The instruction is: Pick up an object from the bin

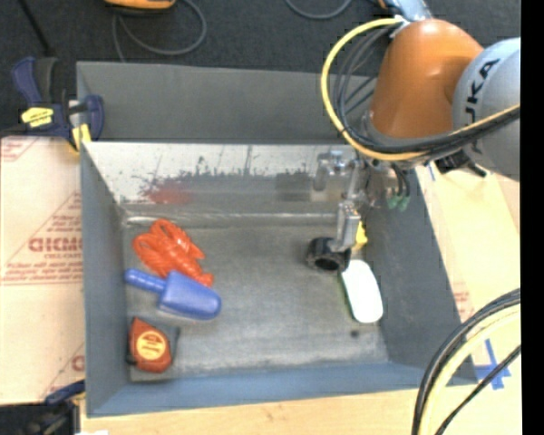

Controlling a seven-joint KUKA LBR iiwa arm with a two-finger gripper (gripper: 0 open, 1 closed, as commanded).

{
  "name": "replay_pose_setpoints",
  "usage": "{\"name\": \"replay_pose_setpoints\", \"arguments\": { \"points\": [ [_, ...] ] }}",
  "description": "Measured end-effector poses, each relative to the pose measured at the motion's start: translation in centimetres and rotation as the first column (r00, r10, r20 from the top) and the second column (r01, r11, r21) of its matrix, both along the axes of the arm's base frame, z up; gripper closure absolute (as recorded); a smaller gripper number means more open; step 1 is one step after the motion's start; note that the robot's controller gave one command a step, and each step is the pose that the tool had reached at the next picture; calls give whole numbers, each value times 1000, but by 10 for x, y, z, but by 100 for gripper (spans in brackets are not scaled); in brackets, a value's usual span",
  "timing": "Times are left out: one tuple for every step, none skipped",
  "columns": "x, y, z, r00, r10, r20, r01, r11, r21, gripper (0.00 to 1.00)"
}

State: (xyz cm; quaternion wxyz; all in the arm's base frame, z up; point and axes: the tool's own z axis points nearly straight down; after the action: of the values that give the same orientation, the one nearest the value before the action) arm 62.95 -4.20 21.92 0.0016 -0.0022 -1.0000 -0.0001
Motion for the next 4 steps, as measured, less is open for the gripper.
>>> {"name": "replay_pose_setpoints", "arguments": {
  "points": [
    [1,0,5,1000,1,8,-1,1000,-1,0],
    [-20,-13,-26,997,79,11,-79,997,-2,0],
    [-18,-28,-78,992,123,9,-123,992,-2,0],
    [-16,-32,-98,995,96,10,-96,995,0,100]
  ]
}}
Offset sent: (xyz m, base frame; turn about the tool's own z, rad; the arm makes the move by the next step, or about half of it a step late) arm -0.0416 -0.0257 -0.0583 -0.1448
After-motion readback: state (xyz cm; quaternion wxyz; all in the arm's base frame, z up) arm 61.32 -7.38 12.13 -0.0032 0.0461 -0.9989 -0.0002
